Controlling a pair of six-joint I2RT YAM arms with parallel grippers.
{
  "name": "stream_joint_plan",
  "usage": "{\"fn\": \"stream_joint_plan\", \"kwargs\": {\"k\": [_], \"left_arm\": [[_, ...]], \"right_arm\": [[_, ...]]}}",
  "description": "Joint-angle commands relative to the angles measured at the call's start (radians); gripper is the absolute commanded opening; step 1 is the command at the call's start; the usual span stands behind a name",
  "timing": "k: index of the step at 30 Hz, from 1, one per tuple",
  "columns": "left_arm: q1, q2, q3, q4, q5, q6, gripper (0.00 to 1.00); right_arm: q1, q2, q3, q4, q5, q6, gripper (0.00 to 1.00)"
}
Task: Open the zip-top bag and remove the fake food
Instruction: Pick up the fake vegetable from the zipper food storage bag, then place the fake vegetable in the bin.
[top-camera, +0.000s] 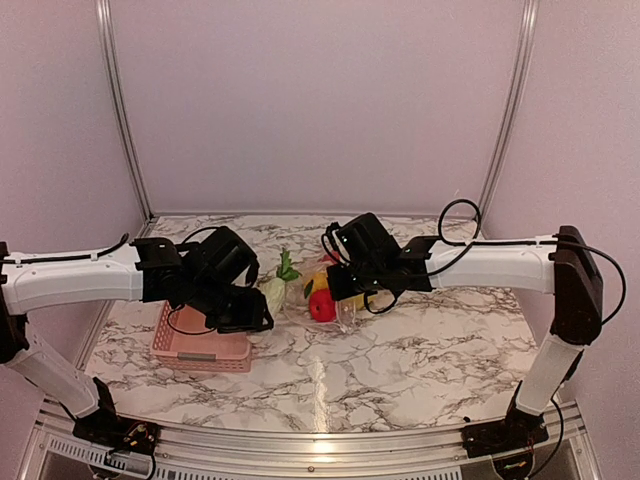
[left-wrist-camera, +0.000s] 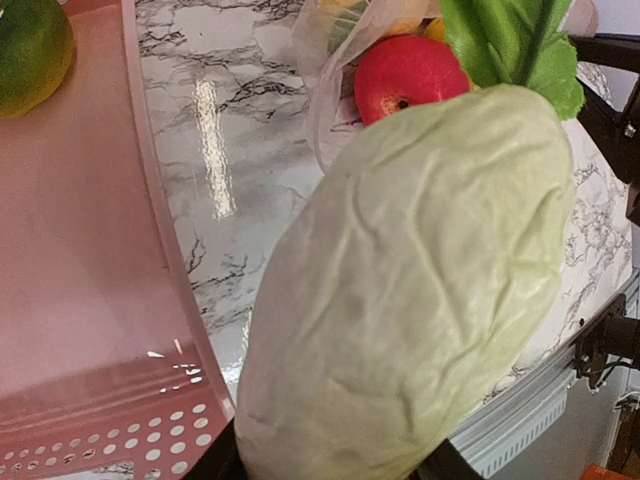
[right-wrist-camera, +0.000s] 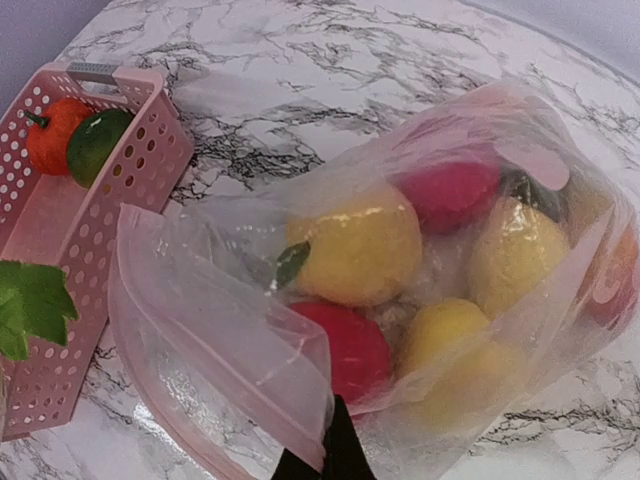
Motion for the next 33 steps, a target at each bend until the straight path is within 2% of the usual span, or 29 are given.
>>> {"fn": "stream_joint_plan", "kwargs": {"k": [1, 7, 14, 25, 33], "left_arm": [[0.041, -0.075, -0.024, -0.084, -0.088, -0.024, 0.36], [0.161, -0.129, -0.069, -0.093, -0.104, -0.004, 0.37], [0.246, -0.027, -0.092, -0.05, -0.089, 0.073, 0.38], [0.254, 0.076, -0.145, 0.06, -0.037, 0.088, 0.41], [0.254, 0.093, -0.159, 0.092, -0.024, 0.091, 0.55]], "right_arm": [[-0.008, 0.014, 0.043, 0.02, -0.01, -0.007, 0.0], [-0.009, 0.013, 0.046, 0.023, -0.033, -0.008, 0.0], [-0.009, 0.003, 0.047, 0.02, -0.064, -0.014, 0.0], [-0.009, -0.006, 0.039, 0.016, -0.078, -0.015, 0.0], [-0.008, 0.0, 0.04, 0.021, -0.087, -0.014, 0.0]]}}
